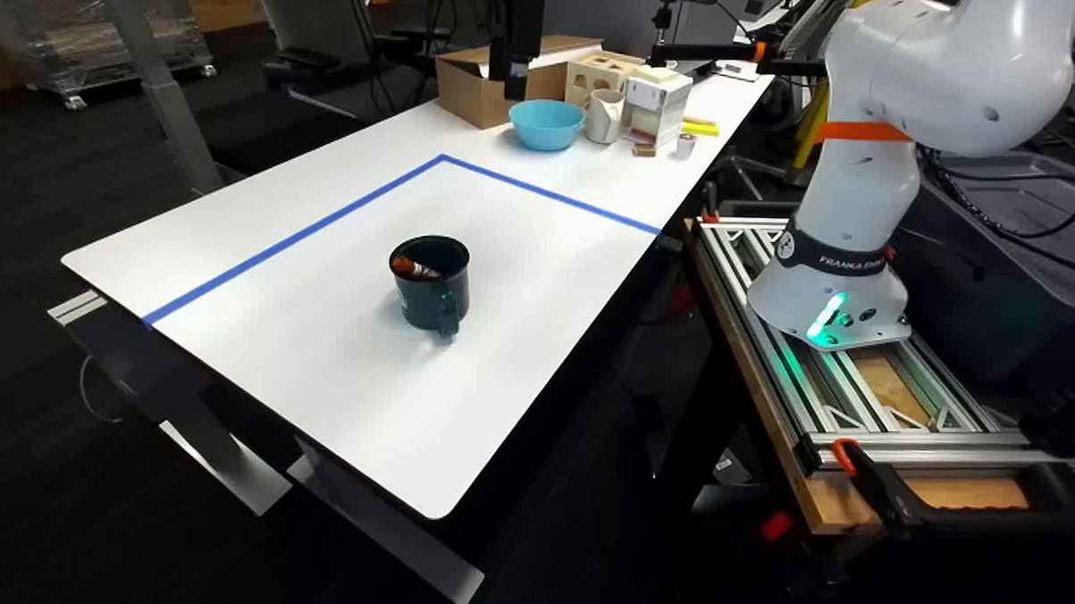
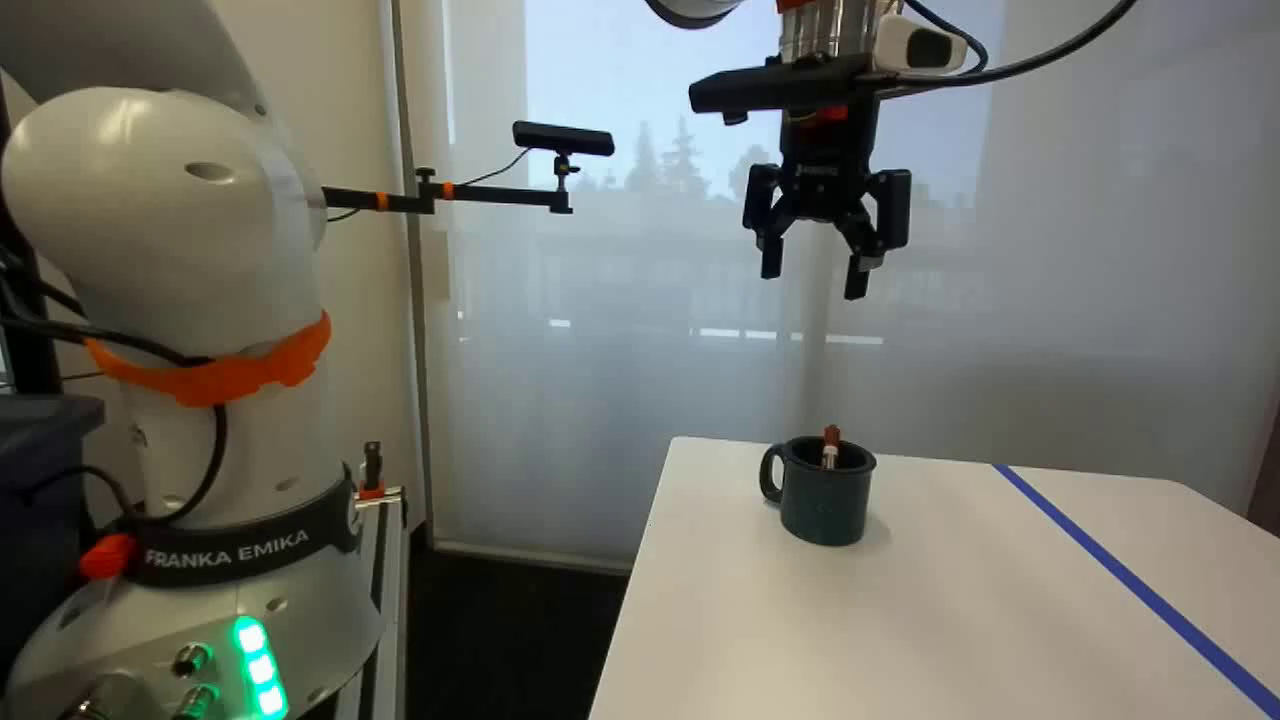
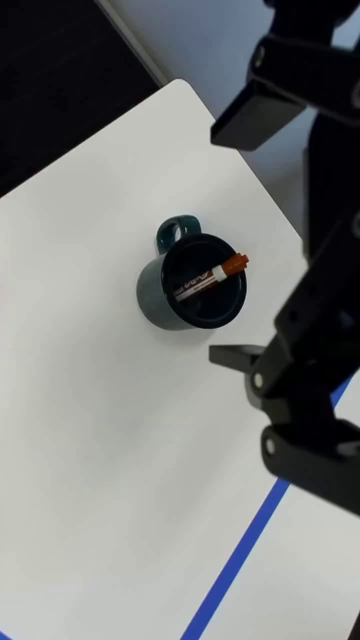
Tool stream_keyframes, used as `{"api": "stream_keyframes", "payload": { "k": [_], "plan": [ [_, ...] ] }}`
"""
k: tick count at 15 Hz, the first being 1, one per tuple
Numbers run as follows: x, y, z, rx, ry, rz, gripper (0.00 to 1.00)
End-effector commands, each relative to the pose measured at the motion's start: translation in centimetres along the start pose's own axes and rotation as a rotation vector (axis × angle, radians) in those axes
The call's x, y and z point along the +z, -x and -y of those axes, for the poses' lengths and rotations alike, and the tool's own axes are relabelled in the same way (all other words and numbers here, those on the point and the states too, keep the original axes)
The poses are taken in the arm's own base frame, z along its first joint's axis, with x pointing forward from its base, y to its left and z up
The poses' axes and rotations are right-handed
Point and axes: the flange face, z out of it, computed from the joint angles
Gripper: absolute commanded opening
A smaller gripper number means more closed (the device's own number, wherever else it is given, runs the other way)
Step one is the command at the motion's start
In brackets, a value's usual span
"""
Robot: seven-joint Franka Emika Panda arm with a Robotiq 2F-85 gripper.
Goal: Remove the red marker from the mug.
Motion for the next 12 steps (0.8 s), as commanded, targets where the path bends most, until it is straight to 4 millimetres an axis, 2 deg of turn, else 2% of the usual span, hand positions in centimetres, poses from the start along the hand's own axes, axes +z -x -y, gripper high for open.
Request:
{"api": "stream_keyframes", "payload": {
  "k": [1, 7, 12],
  "plan": [
    [-0.1, 0.0, 0.0, 0.0, 0.0, 0.001, 1.0],
    [-0.1, 0.0, 0.0, 0.0, 0.0, 0.0, 1.0],
    [1.9, -1.5, -1.3, 0.006, 0.0, -0.023, 1.0]
  ]
}}
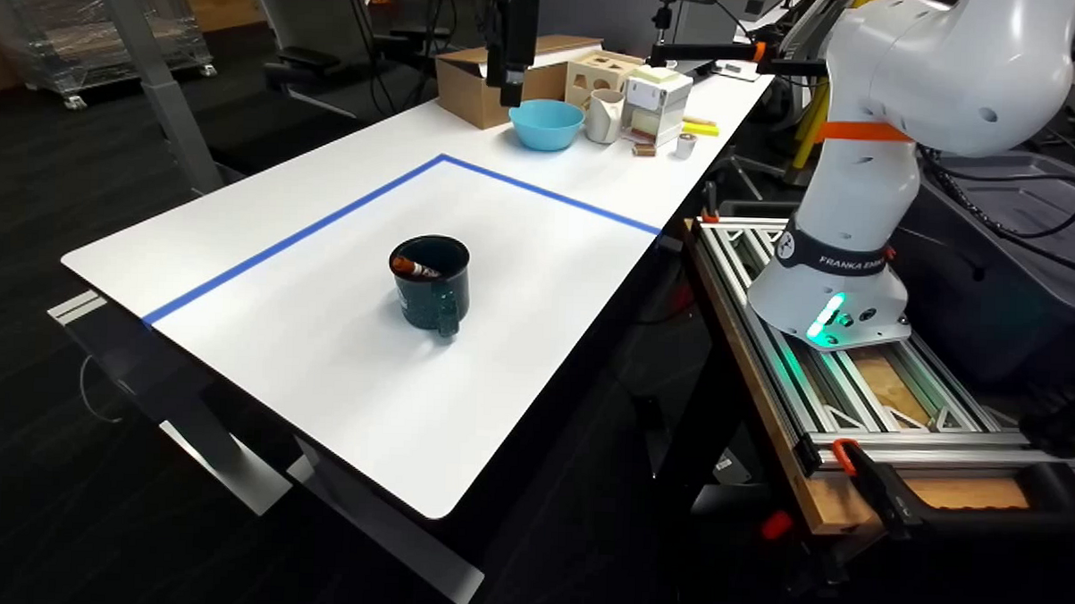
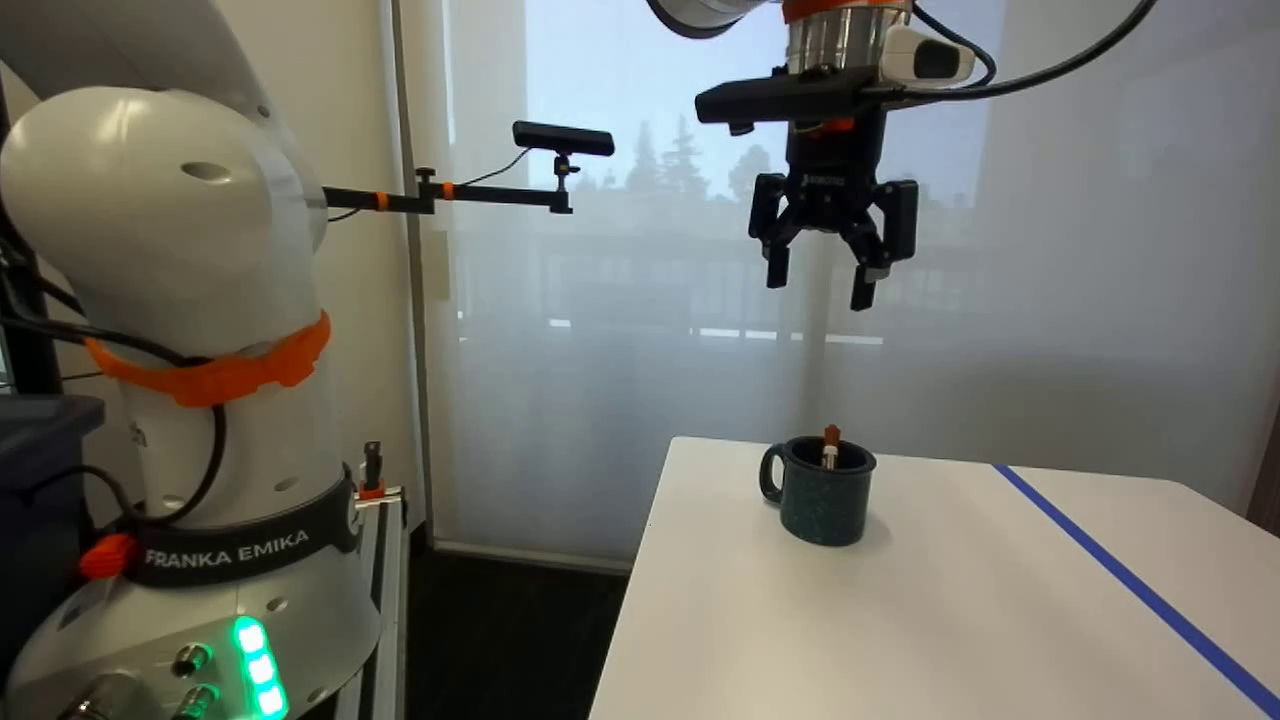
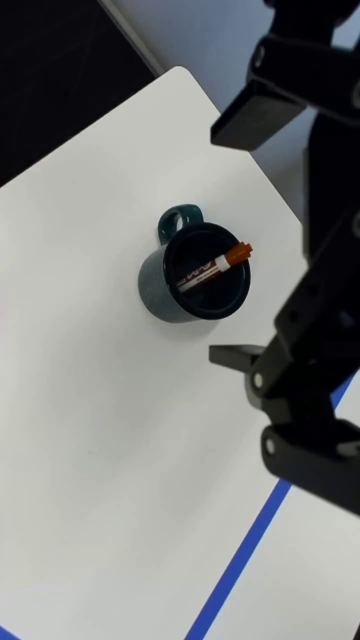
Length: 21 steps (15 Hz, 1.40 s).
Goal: Remove the red marker from the mug.
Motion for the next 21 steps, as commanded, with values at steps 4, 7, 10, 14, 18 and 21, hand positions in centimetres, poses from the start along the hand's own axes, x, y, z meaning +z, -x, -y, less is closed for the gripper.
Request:
{"api": "stream_keyframes", "payload": {
  "k": [4, 7, 10, 14, 18, 21],
  "plan": [
    [2.7, -3.6, -0.7, -0.055, 0.001, -0.074, 1.0],
    [4.0, -5.2, -0.5, -0.1, -0.016, -0.104, 1.0],
    [5.4, -6.9, 0.1, -0.154, -0.041, -0.119, 1.0],
    [7.4, -8.7, 0.8, -0.231, -0.056, -0.12, 1.0],
    [9.5, -10.2, 1.2, -0.276, -0.062, -0.107, 1.0],
    [11.2, -11.0, 1.3, -0.293, -0.062, -0.096, 1.0]
  ]
}}
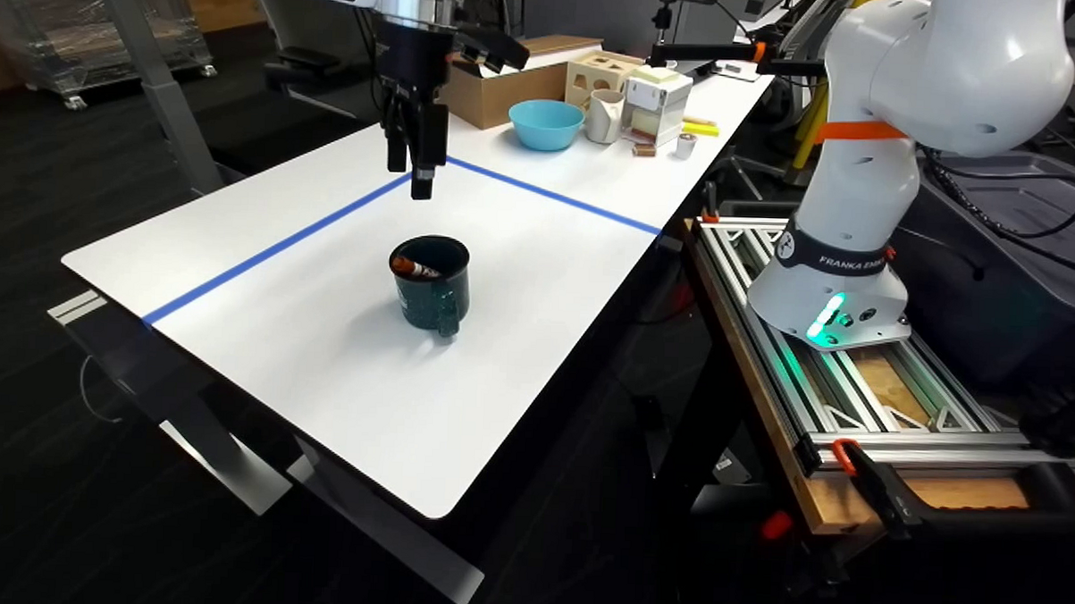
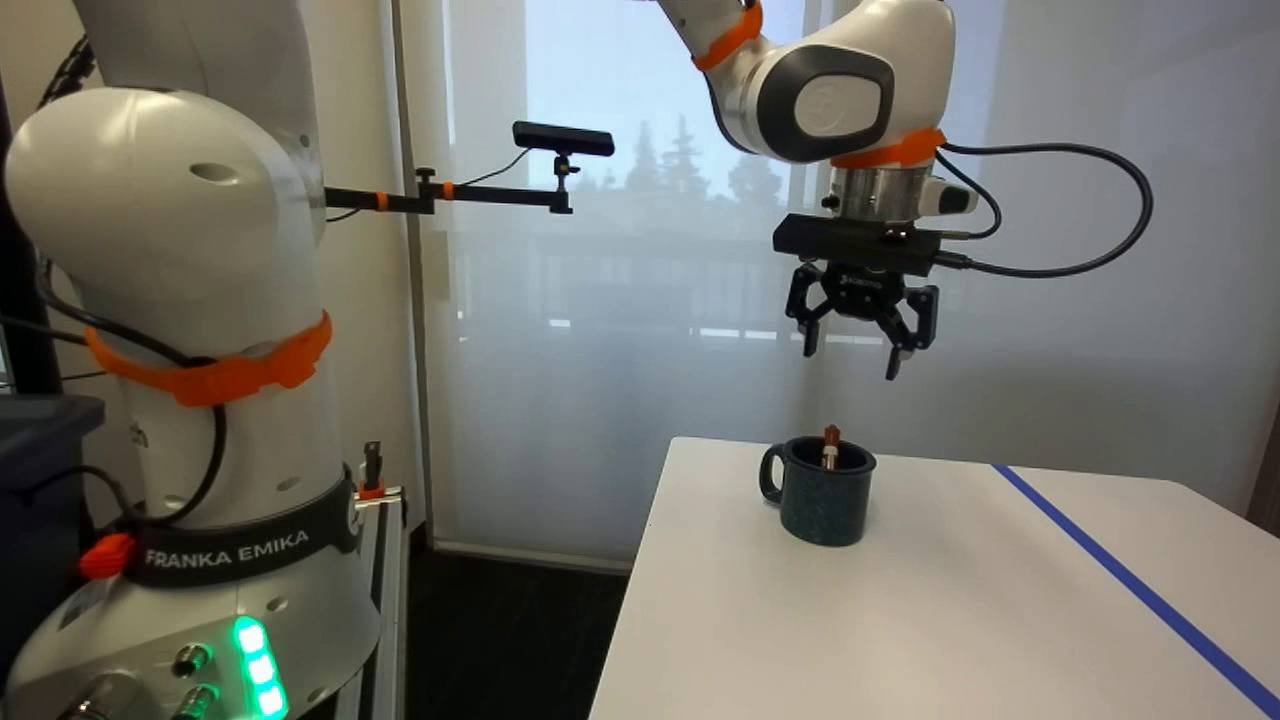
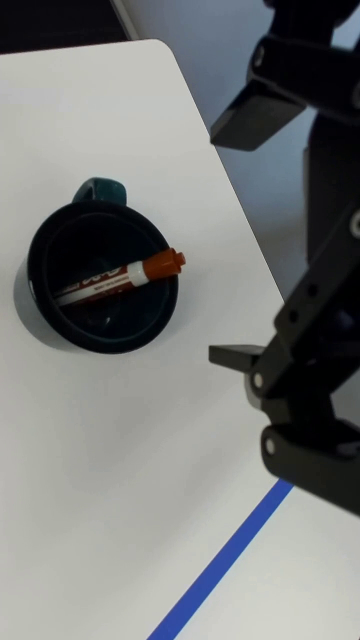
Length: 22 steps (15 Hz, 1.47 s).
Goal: Remove the red marker from the mug.
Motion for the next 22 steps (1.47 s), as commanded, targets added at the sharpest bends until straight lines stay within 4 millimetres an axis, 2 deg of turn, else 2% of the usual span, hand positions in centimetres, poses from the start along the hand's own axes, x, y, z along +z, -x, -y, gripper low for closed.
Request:
{"api": "stream_keyframes", "payload": {
  "k": [1, 8, 13, 22],
  "plan": [
    [1.7, -1.2, -0.8, -0.02, -0.003, -0.015, 1.0],
    [4.2, -1.3, -2.1, -0.014, -0.006, -0.007, 1.0],
    [5.5, -1.3, -1.8, -0.065, -0.034, -0.004, 1.0],
    [6.9, 0.4, -1.9, -0.193, -0.062, 0.04, 1.0]
  ]
}}
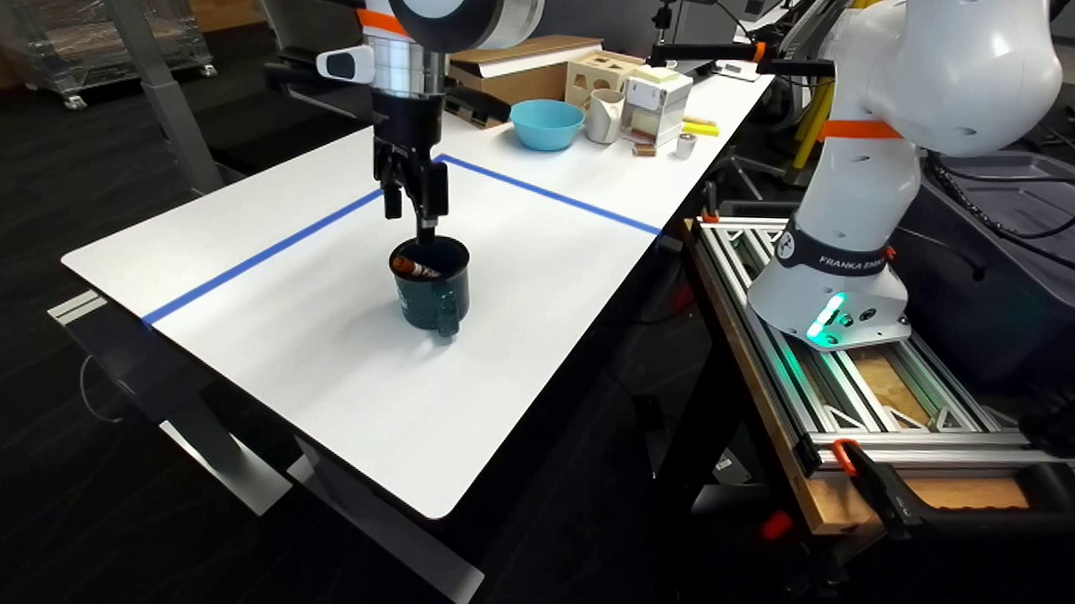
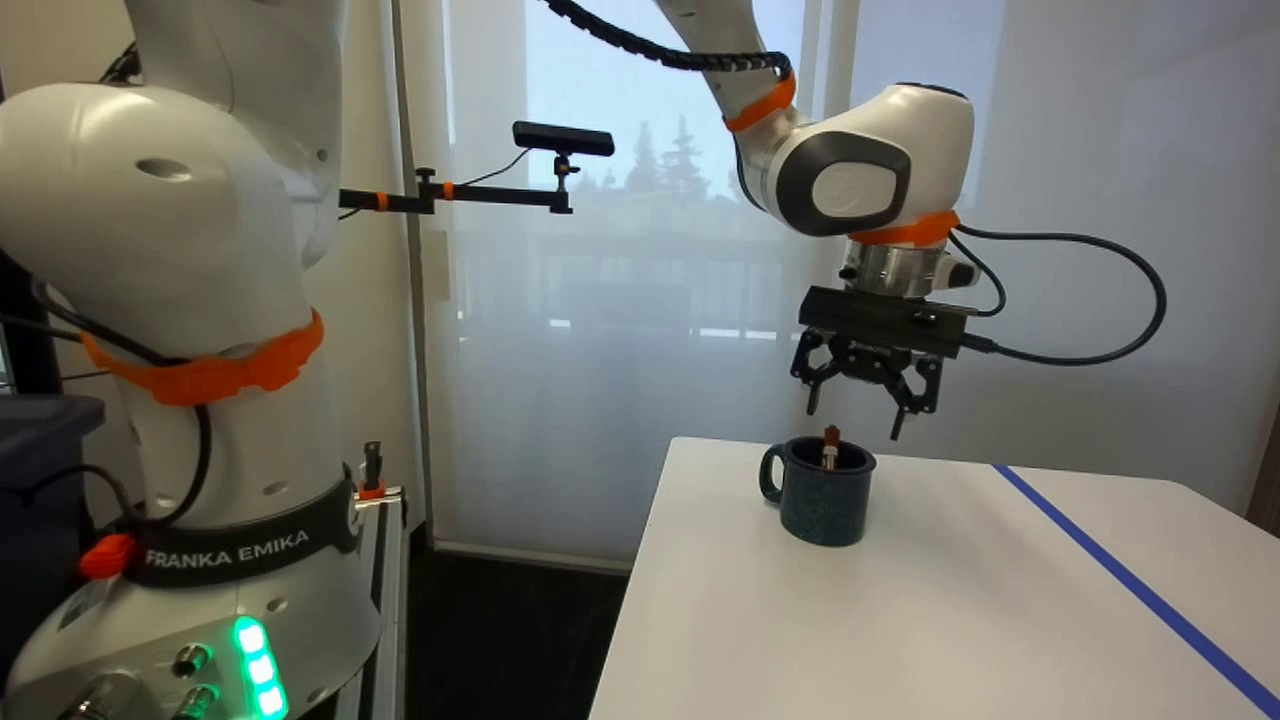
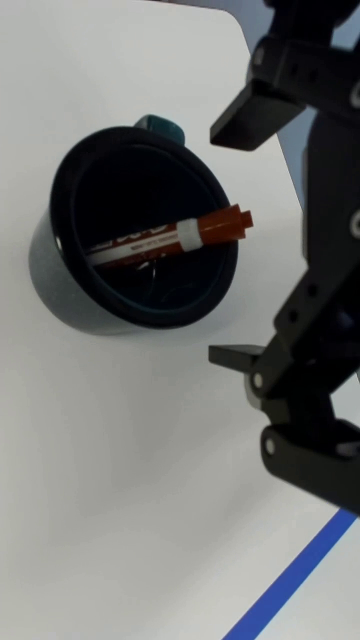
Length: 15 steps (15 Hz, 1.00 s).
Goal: Remove the red marker from the mug.
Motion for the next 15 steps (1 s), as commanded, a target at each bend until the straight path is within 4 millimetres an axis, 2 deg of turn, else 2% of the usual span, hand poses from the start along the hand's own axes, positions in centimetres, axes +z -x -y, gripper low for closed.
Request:
{"api": "stream_keyframes", "payload": {
  "k": [1, 11, 12, 14, 15],
  "plan": [
    [0.5, 0.0, 0.4, -0.073, -0.025, 0.005, 1.0],
    [1.6, -0.4, 1.8, -0.173, -0.056, 0.026, 1.0],
    [1.8, -0.4, 1.8, -0.173, -0.058, 0.024, 0.91],
    [1.9, -0.5, 1.9, -0.175, -0.062, 0.021, 0.66],
    [2.0, -0.6, 1.9, -0.176, -0.062, 0.021, 0.58]
  ]
}}
